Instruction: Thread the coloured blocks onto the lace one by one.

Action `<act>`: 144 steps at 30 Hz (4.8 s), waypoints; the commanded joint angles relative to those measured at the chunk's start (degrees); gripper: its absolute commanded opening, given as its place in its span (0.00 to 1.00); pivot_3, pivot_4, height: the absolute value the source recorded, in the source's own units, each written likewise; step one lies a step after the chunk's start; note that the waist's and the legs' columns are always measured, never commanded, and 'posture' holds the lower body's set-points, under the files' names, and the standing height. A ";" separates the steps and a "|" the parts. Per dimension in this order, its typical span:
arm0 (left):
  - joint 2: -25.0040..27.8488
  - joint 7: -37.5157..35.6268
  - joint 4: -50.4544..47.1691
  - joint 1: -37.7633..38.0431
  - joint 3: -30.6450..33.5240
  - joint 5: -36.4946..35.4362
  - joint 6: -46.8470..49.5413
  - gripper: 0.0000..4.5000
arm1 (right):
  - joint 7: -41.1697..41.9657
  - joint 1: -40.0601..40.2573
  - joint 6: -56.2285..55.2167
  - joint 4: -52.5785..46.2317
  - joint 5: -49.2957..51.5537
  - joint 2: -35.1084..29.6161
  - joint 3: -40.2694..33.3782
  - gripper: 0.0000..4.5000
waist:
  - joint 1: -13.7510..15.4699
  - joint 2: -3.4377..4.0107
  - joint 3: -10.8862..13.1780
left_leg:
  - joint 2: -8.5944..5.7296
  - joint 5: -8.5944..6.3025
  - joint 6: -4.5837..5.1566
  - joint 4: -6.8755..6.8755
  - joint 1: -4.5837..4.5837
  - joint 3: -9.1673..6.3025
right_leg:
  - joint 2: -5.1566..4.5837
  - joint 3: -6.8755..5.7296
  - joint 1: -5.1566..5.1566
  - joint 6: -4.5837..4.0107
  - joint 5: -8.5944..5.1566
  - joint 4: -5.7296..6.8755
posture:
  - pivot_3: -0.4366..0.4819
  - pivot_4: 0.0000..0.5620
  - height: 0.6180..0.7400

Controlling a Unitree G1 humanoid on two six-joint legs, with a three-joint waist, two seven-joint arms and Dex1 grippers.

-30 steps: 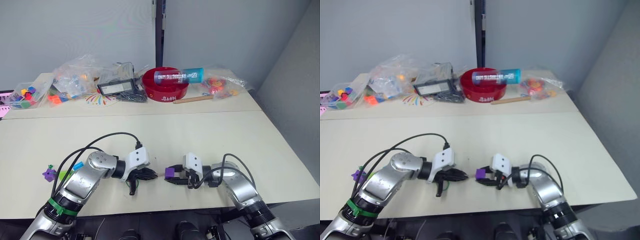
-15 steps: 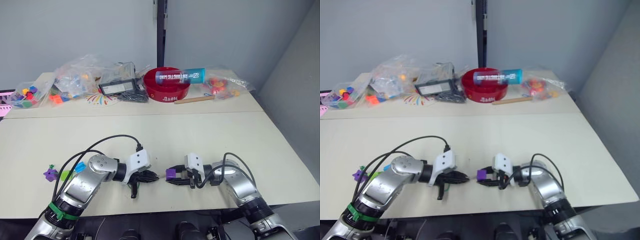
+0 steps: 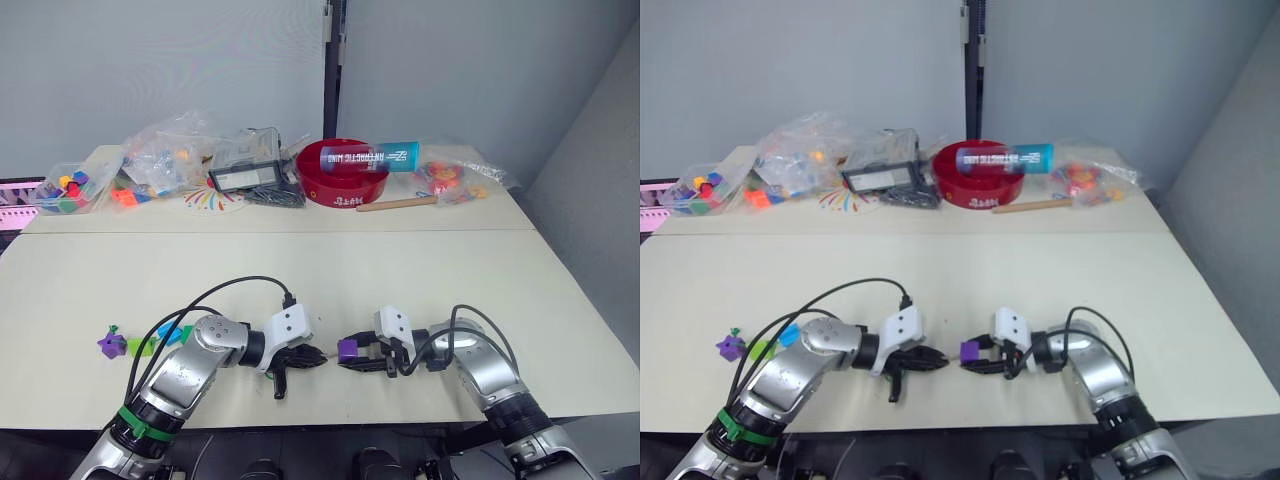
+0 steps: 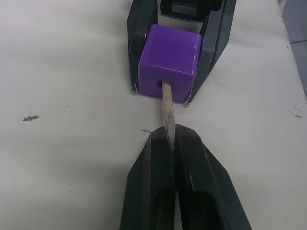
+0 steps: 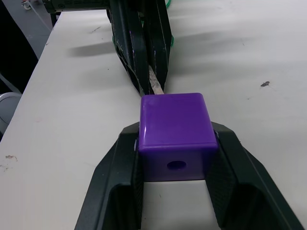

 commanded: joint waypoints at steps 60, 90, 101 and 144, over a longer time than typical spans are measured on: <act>4.88 -0.76 2.13 2.91 3.79 -3.30 -9.76 0.27 | -2.83 3.84 2.56 -0.39 -1.23 0.44 1.54 0.27 | -1.32 -0.01 0.00 | 0.02 -0.01 0.01 -0.03 0.00 0.00 | 0.02 0.01 -0.05 -0.01 0.00 0.06 | 0.48 0.27 1.00; 0.01 -1.06 2.86 -3.34 0.41 -2.77 -7.85 0.26 | -4.36 4.11 5.77 -2.37 -0.68 0.33 1.82 0.38 | -0.96 -0.02 0.00 | 0.01 -0.01 0.01 -0.04 -0.01 0.00 | 0.02 0.01 -0.03 0.02 0.00 -0.01 | 0.48 0.27 1.00; 2.71 -2.98 0.06 -2.76 -0.18 -3.33 -9.33 0.92 | -6.30 6.44 12.04 -13.48 2.51 -4.67 -2.18 1.00 | -0.82 0.00 0.05 | 0.00 0.00 0.00 -0.01 -0.06 0.00 | 0.01 0.01 -0.05 0.36 -0.19 0.00 | 0.48 0.27 1.00; -4.18 -3.74 10.36 -7.62 -5.63 1.86 -15.46 0.26 | -7.25 7.04 13.78 -17.57 2.73 -11.07 -3.52 0.43 | 0.05 -0.08 0.15 | -0.05 -0.01 0.01 -0.02 -0.23 0.03 | -0.05 0.01 -0.12 0.17 -0.02 -0.20 | 0.48 0.27 1.00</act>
